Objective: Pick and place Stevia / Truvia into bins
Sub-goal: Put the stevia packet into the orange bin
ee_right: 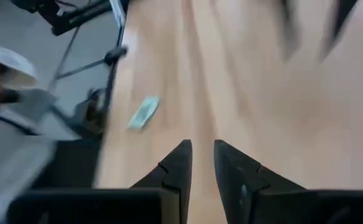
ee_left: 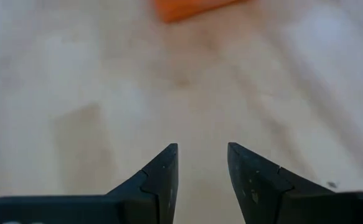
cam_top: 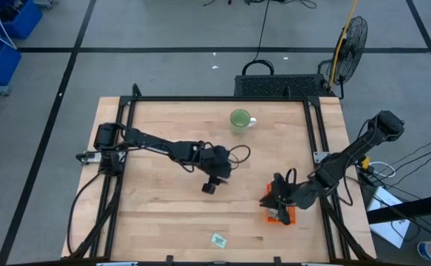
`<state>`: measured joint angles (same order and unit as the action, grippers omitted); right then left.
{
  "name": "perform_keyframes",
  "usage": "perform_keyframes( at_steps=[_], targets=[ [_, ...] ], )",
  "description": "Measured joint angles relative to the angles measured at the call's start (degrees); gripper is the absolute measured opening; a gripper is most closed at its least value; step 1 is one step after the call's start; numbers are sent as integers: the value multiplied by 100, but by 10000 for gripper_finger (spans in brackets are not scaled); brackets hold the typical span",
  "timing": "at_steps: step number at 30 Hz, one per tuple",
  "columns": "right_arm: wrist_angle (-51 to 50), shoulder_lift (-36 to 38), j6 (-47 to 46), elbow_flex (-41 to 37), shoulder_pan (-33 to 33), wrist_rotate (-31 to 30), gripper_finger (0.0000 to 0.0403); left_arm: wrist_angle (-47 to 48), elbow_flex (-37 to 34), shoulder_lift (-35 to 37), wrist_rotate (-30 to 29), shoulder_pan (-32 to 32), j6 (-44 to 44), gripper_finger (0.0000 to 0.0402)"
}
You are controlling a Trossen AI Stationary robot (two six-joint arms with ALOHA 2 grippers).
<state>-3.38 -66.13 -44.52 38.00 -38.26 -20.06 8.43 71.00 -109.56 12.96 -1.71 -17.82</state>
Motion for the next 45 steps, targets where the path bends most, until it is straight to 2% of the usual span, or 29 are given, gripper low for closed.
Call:
perform_keyframes(
  at_steps=[6,8,10,13,17,21,26,31,35,39,45],
  targets=[
    [619,0,2336,-173,89,-1817,59,251,0,0,1557,-304,105,145],
    [779,0,2945,-249,219,-2224,59,199,0,0,1720,-477,376,145],
    [993,0,3349,-343,402,-2350,59,279,0,0,1699,-697,697,145],
    [1214,-2,3622,-470,666,-2336,59,401,-2,-4,1361,-1122,901,145],
    [1290,-2,3222,-501,871,-2331,59,384,-2,-4,710,-1658,725,145],
    [1299,-2,3252,-502,957,-2327,59,271,-2,-4,178,-1979,768,145],
    [1303,-2,3708,-503,1069,-2320,59,-312,-2,-7,105,-2151,1486,145],
    [1460,-2,3642,-503,1203,-2320,59,-586,-2,-7,-108,-2270,2420,145],
    [1707,-2,3256,-503,1239,-2318,59,-551,-2,-7,-781,-2482,2542,145],
    [1756,-2,3178,-503,1238,-2318,59,-589,-2,-52,-1154,-2638,2722,145],
    [2094,-2,3448,-503,1241,-2318,59,-934,-2,-536,-1306,-2743,3269,145]
  ],
)
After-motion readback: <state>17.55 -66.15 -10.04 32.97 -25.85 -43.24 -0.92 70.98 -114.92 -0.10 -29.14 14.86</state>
